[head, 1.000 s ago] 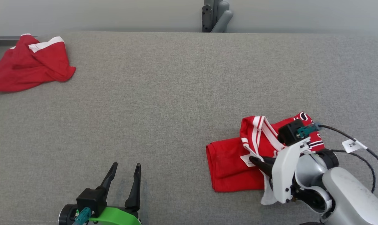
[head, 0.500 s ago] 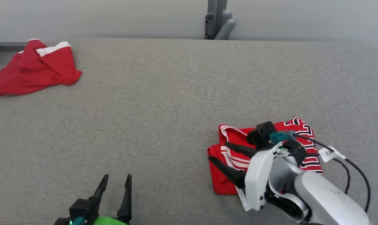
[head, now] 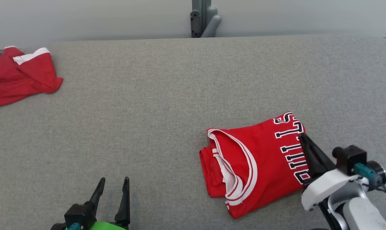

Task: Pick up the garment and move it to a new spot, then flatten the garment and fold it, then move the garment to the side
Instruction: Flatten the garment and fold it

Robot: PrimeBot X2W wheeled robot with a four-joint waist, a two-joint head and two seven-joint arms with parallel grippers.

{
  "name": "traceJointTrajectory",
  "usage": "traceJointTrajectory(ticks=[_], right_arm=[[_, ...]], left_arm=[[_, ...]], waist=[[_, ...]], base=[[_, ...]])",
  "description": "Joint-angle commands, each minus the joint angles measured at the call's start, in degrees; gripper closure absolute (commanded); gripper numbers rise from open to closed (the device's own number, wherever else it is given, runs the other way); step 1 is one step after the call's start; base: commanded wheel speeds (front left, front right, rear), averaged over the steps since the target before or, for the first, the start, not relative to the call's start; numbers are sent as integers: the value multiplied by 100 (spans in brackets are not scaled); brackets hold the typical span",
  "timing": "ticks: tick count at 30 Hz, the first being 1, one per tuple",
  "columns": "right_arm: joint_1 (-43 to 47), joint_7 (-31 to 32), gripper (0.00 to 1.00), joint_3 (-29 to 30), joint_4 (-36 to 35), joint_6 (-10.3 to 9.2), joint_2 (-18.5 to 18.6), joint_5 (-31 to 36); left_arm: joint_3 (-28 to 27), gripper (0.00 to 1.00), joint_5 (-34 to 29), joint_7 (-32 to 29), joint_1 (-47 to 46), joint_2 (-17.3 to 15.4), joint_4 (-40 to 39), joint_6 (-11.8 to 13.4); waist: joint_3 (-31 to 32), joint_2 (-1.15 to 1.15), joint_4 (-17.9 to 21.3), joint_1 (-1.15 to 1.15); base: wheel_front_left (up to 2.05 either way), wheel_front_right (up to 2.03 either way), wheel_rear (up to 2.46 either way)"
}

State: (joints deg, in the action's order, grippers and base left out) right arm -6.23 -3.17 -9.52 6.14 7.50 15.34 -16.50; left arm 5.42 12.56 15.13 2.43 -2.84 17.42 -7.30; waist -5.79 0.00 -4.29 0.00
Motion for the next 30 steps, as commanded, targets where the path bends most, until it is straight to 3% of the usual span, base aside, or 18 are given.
traceJointTrajectory(ticks=[1, 4, 7, 13, 22, 30], right_arm=[[-21, -360, 100, -64, 370, 0, -76, 253], [-271, -1014, 100, -105, 1355, -2, -351, 683], [-535, -1189, 100, -158, 2168, -5, -605, 1185], [-834, -1203, 100, -477, 2534, -6, -958, 1982], [-994, -1202, 100, -973, 3236, -5, -1196, 1975], [-1142, -1203, 100, -1501, 3291, -5, -1240, 1632]], left_arm=[[4, 0, 7, 1, -78, -12, 0, -3], [16, 0, -30, 1, -134, -13, 28, -10], [17, 0, -62, 1, -187, -12, 57, -16], [28, 0, -46, 1, -279, -12, 87, -20], [49, 0, 67, 1, -294, -12, 129, -23], [58, 0, 127, 0, -309, -12, 173, -24]], waist=[[-75, 0, 30, 0], [-125, 0, 46, 0], [-165, 0, 26, 0], [-193, 0, -70, 0], [-192, 0, -217, 0], [-225, 0, -325, 0]], base=[[0, 0, 0], [0, 0, 0], [0, 0, 0], [0, 0, 0], [0, 0, 0], [0, 0, 0]])
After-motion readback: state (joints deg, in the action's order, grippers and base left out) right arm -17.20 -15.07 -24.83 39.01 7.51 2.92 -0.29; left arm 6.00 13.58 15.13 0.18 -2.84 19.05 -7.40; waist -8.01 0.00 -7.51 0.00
